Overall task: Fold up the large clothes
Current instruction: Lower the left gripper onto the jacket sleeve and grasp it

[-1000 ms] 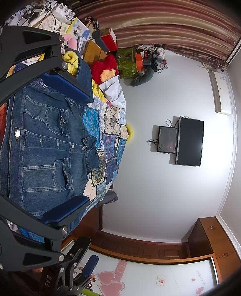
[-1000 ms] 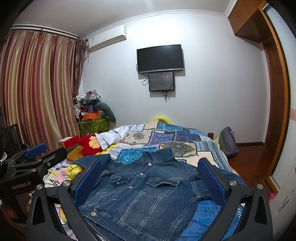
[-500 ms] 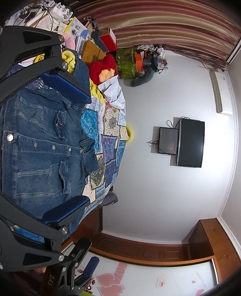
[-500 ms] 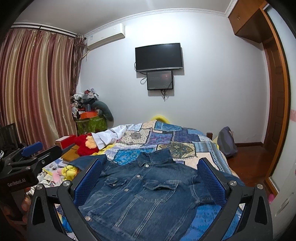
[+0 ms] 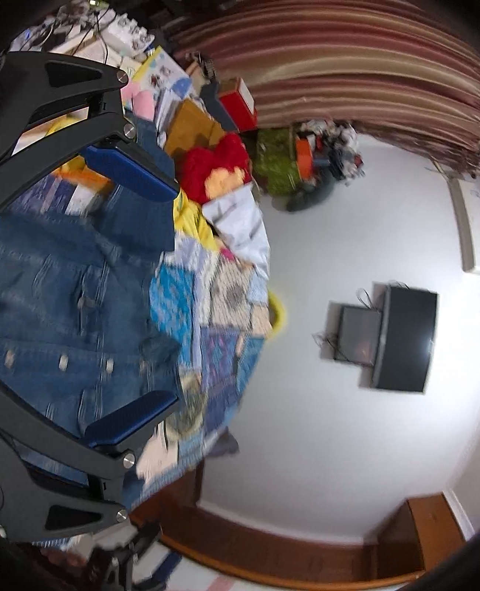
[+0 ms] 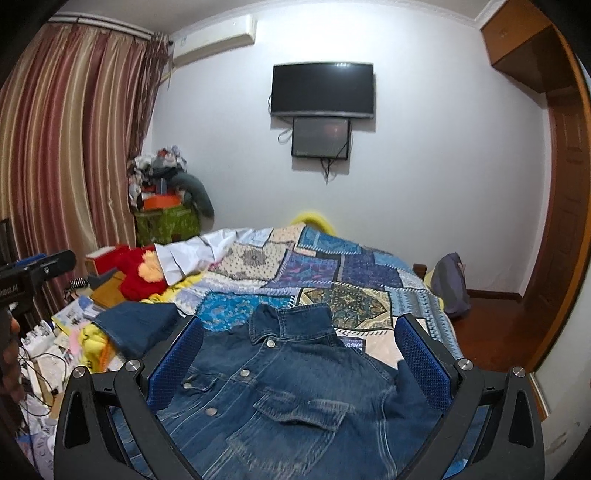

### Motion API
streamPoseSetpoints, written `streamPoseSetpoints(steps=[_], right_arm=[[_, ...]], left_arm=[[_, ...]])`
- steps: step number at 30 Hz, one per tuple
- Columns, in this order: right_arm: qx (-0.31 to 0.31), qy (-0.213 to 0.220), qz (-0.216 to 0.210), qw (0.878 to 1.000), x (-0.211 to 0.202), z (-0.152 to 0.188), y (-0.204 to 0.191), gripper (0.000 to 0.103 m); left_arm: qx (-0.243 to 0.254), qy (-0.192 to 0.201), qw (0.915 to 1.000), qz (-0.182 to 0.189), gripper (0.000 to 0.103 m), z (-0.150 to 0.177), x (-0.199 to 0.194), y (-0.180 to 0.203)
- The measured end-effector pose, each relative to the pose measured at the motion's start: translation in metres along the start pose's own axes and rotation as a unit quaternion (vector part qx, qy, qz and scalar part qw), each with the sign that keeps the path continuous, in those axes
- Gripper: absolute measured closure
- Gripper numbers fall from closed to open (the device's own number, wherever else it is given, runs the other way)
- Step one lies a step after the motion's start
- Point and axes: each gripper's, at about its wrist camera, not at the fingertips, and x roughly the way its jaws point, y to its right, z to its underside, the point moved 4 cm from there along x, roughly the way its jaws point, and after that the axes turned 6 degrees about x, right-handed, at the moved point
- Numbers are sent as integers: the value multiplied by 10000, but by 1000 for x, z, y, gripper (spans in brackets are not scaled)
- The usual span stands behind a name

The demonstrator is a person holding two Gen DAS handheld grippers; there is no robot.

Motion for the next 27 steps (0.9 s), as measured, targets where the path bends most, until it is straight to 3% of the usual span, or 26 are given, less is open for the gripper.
streamPoseSetpoints(steps=[9, 16, 21, 24, 27], right_arm=[[-33, -908, -84, 9958, 124, 10, 4, 0], [-232, -1924, 217, 9808, 209, 58, 14, 0], [-85, -2694, -79, 9630, 246, 99, 21, 0], [188, -3159, -304, 9481, 262, 117, 25, 0], [377, -3472, -368, 9363, 270, 131, 30, 0]], left_arm=[[-235, -1149, 9911, -630, 0, 23, 119, -74], [-596, -2361, 9679, -616, 0, 88, 185, -114], [-1343, -2840, 9489, -296, 1, 132, 198, -135], [-1656, -2998, 9391, -290, 10, 149, 203, -150], [-1751, -3083, 9349, -187, 26, 156, 216, -158]])
